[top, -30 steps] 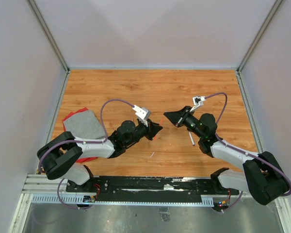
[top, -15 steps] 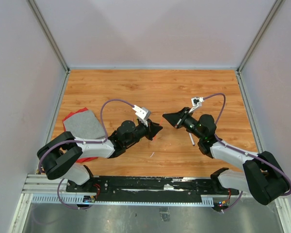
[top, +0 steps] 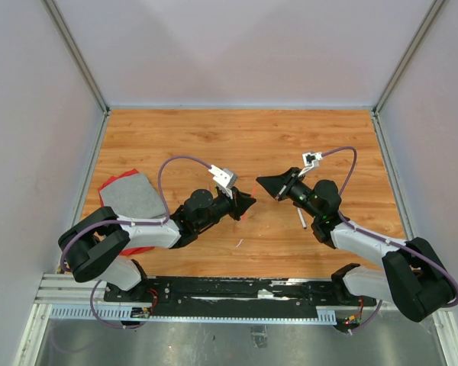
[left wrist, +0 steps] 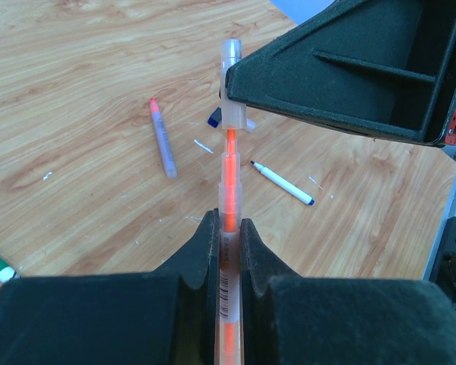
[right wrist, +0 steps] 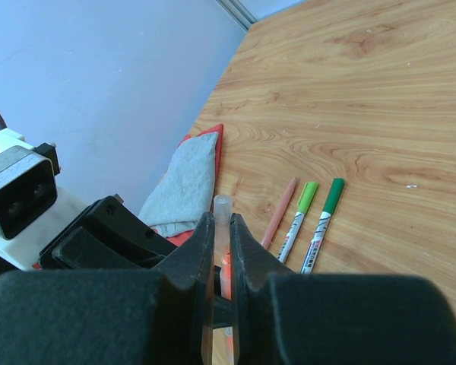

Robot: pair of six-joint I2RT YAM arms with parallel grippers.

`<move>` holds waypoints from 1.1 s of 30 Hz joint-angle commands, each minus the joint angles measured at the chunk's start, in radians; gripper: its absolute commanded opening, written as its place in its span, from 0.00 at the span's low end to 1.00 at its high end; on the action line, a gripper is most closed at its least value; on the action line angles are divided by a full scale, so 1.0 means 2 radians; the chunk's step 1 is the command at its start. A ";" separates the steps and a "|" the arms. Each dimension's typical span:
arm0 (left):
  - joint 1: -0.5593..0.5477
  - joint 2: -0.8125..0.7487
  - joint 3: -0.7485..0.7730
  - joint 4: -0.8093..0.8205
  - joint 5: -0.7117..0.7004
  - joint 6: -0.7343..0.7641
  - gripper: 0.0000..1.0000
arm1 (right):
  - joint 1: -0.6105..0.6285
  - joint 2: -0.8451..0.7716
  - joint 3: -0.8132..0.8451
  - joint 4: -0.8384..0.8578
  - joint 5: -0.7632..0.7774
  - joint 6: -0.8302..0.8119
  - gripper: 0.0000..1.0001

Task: Insert the pens into the pen caps
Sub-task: Insert the pen cap onto the pen.

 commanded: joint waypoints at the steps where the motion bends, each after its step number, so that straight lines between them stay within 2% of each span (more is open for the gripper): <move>1: -0.004 0.001 0.011 0.019 -0.003 0.010 0.01 | 0.007 -0.002 -0.007 0.018 0.002 0.002 0.01; 20: -0.004 0.002 0.011 0.019 -0.004 0.010 0.01 | 0.040 0.024 -0.024 0.031 0.003 -0.002 0.01; 33: -0.004 0.001 0.010 0.019 -0.007 0.008 0.01 | 0.112 0.049 -0.071 0.090 0.081 -0.022 0.07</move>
